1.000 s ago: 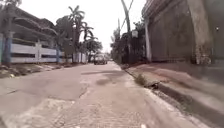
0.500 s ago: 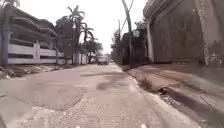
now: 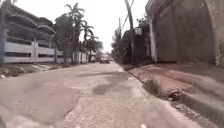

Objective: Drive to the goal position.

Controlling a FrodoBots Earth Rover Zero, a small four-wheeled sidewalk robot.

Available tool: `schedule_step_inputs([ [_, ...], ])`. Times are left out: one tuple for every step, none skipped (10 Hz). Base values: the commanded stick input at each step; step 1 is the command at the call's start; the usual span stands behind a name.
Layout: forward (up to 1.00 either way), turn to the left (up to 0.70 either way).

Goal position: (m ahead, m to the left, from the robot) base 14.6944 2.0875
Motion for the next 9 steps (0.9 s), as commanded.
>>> schedule_step_inputs([
  [0.70, 0.00],
  [0.70, 0.00],
  [0.70, 0.00],
  [0.80, 0.00],
  [0.85, 0.00],
  [0.85, 0.00],
  [0.96, 0.00],
  [1.00, 0.00],
  [1.00, 0.00],
])
